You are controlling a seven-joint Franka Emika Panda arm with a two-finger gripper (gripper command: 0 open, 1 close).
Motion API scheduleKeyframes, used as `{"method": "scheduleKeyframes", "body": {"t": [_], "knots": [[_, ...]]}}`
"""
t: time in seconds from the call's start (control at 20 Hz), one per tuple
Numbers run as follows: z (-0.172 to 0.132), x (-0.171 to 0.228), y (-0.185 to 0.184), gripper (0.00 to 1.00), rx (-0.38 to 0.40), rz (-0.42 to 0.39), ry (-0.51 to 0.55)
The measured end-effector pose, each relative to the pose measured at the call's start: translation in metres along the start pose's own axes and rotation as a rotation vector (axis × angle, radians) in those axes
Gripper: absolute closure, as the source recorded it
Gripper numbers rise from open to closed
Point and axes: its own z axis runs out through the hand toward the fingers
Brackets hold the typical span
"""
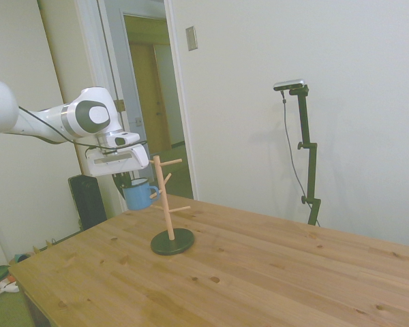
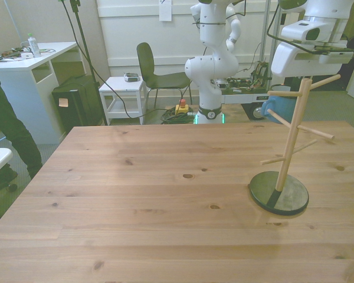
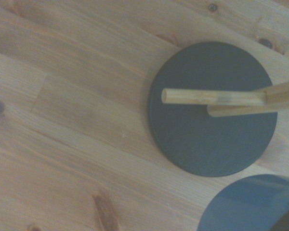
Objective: Hang the mug
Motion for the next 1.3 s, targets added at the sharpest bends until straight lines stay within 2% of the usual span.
{"method": "scheduleKeyframes", "body": {"t": [0.4, 0.45, 1.3], "knots": [[0.01, 0.019, -0.009, 1.0, -0.01, 0.021, -0.006], [0.01, 0.02, -0.009, 0.0, -0.011, 0.027, -0.007], [0.002, 0.012, -0.003, 0.0, -0.011, 0.04, 0.003]]}}
